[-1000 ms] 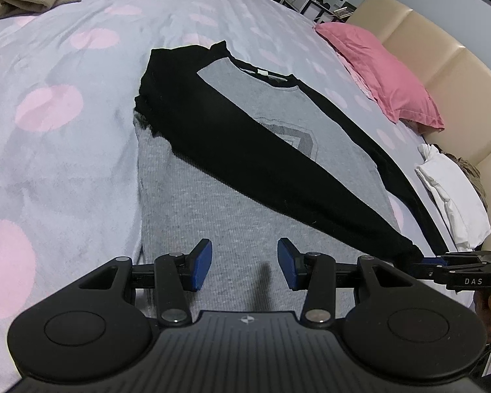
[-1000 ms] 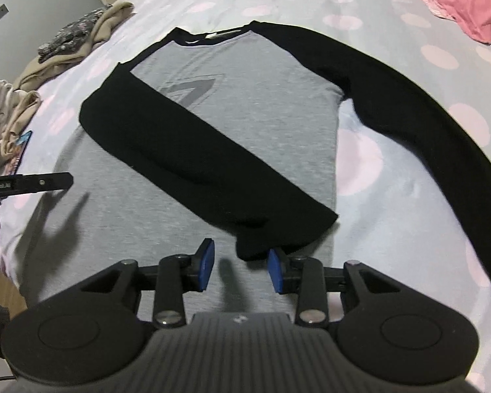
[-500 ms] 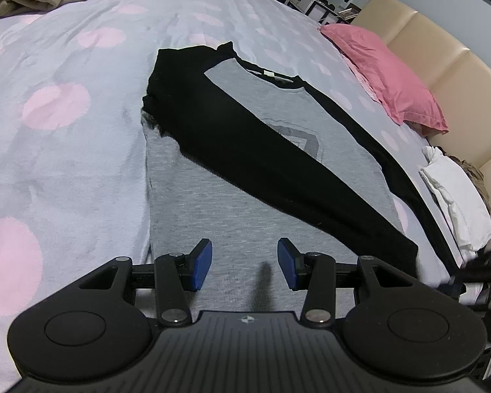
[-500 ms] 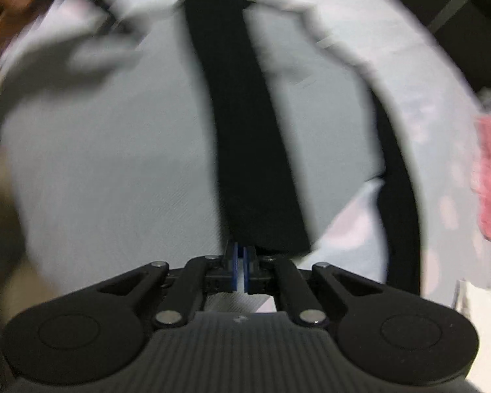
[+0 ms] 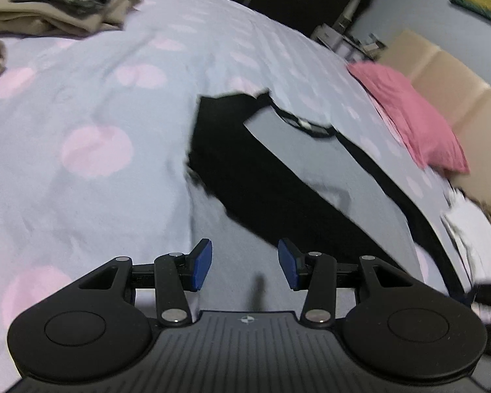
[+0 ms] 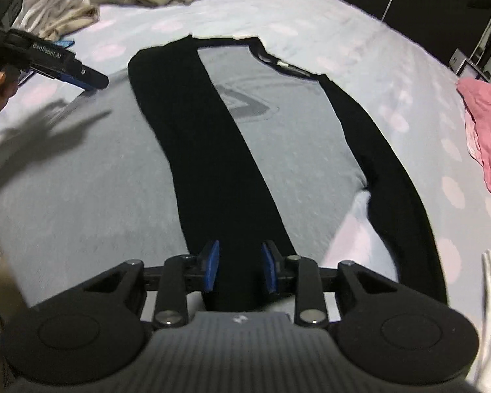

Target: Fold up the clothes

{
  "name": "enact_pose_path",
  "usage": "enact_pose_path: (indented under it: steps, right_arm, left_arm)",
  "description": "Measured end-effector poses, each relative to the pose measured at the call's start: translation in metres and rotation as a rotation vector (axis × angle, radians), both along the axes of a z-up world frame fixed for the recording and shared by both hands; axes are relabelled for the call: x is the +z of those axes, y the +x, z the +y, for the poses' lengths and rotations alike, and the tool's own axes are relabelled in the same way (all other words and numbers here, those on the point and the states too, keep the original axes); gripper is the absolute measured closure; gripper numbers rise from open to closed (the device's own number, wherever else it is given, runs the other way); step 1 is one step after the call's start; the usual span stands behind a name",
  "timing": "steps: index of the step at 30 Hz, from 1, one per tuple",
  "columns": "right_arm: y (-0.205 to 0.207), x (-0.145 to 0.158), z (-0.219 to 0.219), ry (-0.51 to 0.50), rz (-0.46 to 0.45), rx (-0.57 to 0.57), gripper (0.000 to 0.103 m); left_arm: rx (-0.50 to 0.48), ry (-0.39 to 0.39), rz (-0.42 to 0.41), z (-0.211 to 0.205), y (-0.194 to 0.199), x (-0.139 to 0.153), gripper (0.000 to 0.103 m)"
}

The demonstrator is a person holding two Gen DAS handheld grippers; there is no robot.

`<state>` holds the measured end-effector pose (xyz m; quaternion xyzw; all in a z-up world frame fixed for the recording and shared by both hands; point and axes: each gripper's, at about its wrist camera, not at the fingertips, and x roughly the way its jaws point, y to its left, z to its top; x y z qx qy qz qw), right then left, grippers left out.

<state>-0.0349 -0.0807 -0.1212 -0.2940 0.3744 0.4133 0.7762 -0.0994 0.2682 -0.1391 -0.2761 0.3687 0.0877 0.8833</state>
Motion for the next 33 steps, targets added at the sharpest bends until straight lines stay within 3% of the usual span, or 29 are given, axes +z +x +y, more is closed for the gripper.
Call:
enact_pose_path:
  steps: [5,9,10,11,12,16,18,25,30,33]
  right_arm:
    - [-0.005,-0.024,0.006,-0.027,0.009,0.007,0.07]
    - [-0.005,-0.024,0.008,-0.036,0.031,0.015,0.066]
    - [-0.005,-0.024,0.009,-0.039,0.035,0.015,0.066]
    - [-0.005,-0.024,0.009,-0.041,0.036,0.017,0.065]
    - [-0.005,-0.023,0.008,-0.043,0.037,0.019,0.065]
    - [-0.003,-0.023,0.006,-0.045,0.05,0.018,0.064]
    - [-0.002,-0.023,0.004,-0.043,0.056,0.017,0.064]
    - [-0.003,-0.023,0.0,-0.049,0.069,0.032,0.064]
    - [-0.004,-0.02,-0.009,-0.055,0.102,0.063,0.056]
    - [0.004,-0.004,-0.029,0.009,0.123,0.016,0.056]
  left_arm:
    - [0.052,0.089,0.015,0.007,0.011,-0.008,0.06]
    - [0.032,0.074,0.031,0.014,0.027,-0.02,0.062]
    - [0.024,0.066,0.024,0.016,0.03,-0.021,0.068]
    - [0.008,0.059,0.014,0.016,0.032,-0.02,0.093]
    - [-0.001,0.07,0.013,0.016,0.034,-0.019,0.099]
    - [0.059,0.24,0.079,0.013,0.03,-0.017,0.1]
    - [0.073,0.232,0.083,0.014,0.028,-0.021,0.099]
    - [0.092,0.214,0.092,0.014,0.026,-0.009,0.08]
    - [0.183,0.281,0.09,0.012,0.01,0.01,0.079]
    - [0.107,0.275,0.043,-0.006,0.008,0.021,0.078]
